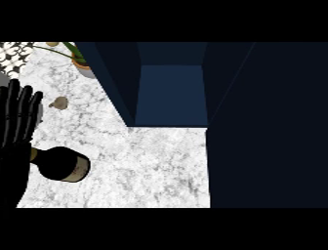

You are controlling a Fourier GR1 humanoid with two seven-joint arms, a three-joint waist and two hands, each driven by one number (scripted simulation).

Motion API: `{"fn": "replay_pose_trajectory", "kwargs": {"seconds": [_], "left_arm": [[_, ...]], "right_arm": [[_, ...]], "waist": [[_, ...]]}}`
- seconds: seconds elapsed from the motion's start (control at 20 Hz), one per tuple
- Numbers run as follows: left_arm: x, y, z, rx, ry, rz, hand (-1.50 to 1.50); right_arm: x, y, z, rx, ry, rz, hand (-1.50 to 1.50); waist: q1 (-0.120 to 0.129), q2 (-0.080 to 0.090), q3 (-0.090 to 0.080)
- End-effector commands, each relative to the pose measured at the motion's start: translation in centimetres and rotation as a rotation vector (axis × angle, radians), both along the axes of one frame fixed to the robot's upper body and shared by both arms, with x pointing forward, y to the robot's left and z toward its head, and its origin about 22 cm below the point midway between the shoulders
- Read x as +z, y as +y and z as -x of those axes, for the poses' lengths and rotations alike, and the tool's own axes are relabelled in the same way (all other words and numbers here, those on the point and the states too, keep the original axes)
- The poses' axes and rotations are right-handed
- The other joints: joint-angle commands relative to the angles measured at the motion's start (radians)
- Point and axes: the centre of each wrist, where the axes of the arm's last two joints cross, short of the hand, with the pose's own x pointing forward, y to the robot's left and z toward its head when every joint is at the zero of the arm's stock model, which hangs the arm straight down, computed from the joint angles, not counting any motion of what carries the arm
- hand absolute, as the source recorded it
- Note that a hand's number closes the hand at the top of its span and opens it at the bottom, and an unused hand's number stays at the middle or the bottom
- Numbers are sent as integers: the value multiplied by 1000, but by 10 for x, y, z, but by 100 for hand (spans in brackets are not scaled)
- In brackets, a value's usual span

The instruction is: Pick up the wine, place it into the cabinet and close the cabinet

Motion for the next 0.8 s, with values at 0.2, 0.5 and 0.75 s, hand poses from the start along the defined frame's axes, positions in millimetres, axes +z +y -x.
{"fn": "replay_pose_trajectory", "kwargs": {"seconds": [0.2,0.5,0.75], "left_arm": [[-13,-19,8,209,0,-26,-150],[-13,-47,31,138,141,298,-150],[13,-70,36,117,143,304,-150]], "right_arm": [[-4,-13,34,73,38,-20,-150],[-9,7,58,309,207,10,-150],[20,2,65,309,209,31,-150]], "waist": [[-12,-7,6],[-11,-9,6],[-8,-7,6]]}}
